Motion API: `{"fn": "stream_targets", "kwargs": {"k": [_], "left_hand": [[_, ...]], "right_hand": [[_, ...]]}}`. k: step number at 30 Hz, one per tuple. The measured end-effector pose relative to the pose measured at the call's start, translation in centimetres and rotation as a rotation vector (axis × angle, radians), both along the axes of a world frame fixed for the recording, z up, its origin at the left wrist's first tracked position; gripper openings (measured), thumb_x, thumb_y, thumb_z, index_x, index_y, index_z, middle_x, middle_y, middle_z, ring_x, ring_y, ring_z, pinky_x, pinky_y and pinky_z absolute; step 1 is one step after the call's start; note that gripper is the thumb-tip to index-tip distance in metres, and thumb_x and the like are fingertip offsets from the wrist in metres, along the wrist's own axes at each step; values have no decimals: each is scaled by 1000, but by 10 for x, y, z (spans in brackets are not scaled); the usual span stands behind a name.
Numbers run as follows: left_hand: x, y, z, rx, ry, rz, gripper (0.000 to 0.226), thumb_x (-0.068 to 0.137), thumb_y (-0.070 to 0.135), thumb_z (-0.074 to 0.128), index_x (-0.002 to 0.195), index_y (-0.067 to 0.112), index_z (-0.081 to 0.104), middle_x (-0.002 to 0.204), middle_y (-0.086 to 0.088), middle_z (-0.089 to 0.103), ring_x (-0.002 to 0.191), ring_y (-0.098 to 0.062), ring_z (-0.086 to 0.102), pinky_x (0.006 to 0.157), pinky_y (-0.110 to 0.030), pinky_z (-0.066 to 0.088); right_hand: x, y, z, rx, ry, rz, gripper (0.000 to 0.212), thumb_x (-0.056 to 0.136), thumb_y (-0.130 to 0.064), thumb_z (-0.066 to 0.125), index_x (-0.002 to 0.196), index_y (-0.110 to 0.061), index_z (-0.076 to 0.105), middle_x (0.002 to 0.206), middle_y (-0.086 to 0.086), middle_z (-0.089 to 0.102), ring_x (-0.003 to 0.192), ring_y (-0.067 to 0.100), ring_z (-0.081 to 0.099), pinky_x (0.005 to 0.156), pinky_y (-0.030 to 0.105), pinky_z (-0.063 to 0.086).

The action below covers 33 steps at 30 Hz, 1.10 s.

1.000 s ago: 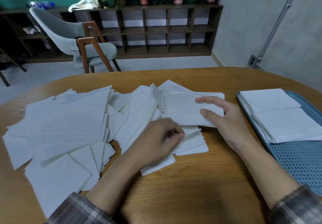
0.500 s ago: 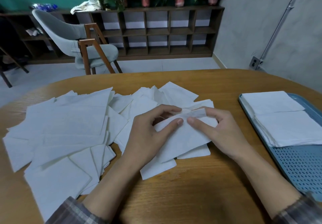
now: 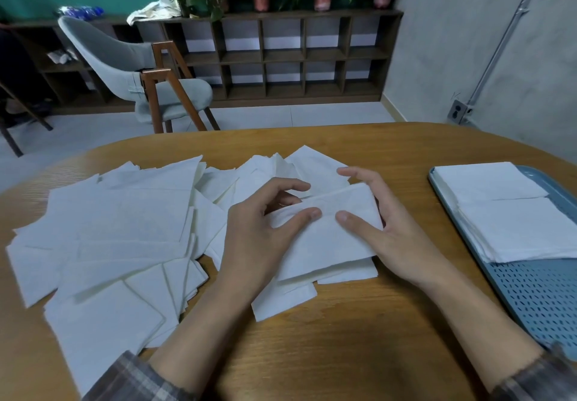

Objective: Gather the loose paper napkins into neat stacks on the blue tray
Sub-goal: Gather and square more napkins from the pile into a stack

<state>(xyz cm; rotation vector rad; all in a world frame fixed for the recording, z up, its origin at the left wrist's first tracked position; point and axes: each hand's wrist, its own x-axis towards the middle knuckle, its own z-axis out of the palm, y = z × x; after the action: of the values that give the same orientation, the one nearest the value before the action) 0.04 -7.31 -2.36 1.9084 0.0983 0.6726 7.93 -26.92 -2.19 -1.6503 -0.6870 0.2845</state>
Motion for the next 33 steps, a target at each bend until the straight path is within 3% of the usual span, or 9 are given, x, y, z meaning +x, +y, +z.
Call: {"fn": "stream_targets", "kwargs": {"k": [4, 7, 10, 13, 17, 20, 23, 27, 33], "left_hand": [[3, 0, -3, 143, -39, 146, 36, 85, 43, 83, 118, 34, 71, 115, 17, 66, 108, -2, 61, 85, -7, 41], [3, 1, 5, -133, 123, -74, 46, 86, 56, 72, 128, 42, 64, 125, 16, 66, 109, 1, 64, 83, -14, 51], [0, 1, 6, -302, 233, -221, 46, 87, 49, 77, 130, 48, 60, 123, 10, 71, 106, -6, 71, 80, -24, 60], [4, 3, -1, -183, 217, -106, 51, 90, 40, 81, 132, 51, 54, 125, 8, 69, 107, -10, 71, 82, -30, 63], [6, 9, -8, -122, 183, -81, 54, 94, 39, 78, 137, 51, 48, 133, 13, 64, 115, -9, 67, 91, -39, 63], [6, 4, -12, 16, 144, -107, 59, 95, 42, 75, 143, 48, 41, 141, 17, 56, 123, -1, 60, 101, -31, 56], [6, -6, -19, 390, 4, -66, 72, 89, 44, 83, 149, 38, 43, 157, 7, 34, 147, -7, 35, 118, -20, 35], [4, -9, -28, 646, -47, -213, 41, 85, 47, 84, 119, 29, 71, 140, 6, 44, 126, -14, 48, 99, -38, 49], [4, -7, -32, 739, 163, -330, 27, 90, 52, 76, 107, 31, 76, 111, 18, 53, 102, -6, 52, 86, -35, 52]], "right_hand": [[4, -1, 1, 201, 134, -20, 61, 95, -13, 76, 141, -44, 52, 120, -3, 72, 109, 20, 71, 80, 29, 60], [8, -4, 3, 391, 287, 18, 68, 89, -7, 72, 144, -41, 51, 120, 5, 73, 107, 26, 73, 79, 33, 61], [11, -2, 1, 293, 196, -62, 68, 93, -10, 74, 144, -47, 47, 122, -2, 73, 114, 28, 72, 84, 37, 61], [14, -7, 0, 246, 222, 22, 75, 89, -14, 80, 142, -55, 45, 126, 3, 72, 120, 30, 69, 92, 40, 59], [13, -13, 6, 229, 273, 196, 50, 82, -24, 79, 131, -31, 70, 128, -5, 71, 122, 20, 67, 88, 32, 59], [16, -12, 0, 60, 93, 41, 21, 90, -17, 82, 111, -23, 82, 123, -7, 75, 124, 12, 66, 99, 30, 52], [18, -10, -5, -41, -72, -194, 22, 93, -12, 77, 111, -25, 81, 118, -18, 76, 121, -4, 63, 107, 24, 43], [21, -10, -10, -53, -121, -264, 25, 95, -10, 76, 113, -27, 80, 116, -24, 76, 121, -9, 61, 101, 7, 41], [20, -8, -12, -79, -148, -259, 29, 96, -9, 74, 118, -27, 79, 119, -26, 74, 121, -14, 59, 96, -1, 37]]}}
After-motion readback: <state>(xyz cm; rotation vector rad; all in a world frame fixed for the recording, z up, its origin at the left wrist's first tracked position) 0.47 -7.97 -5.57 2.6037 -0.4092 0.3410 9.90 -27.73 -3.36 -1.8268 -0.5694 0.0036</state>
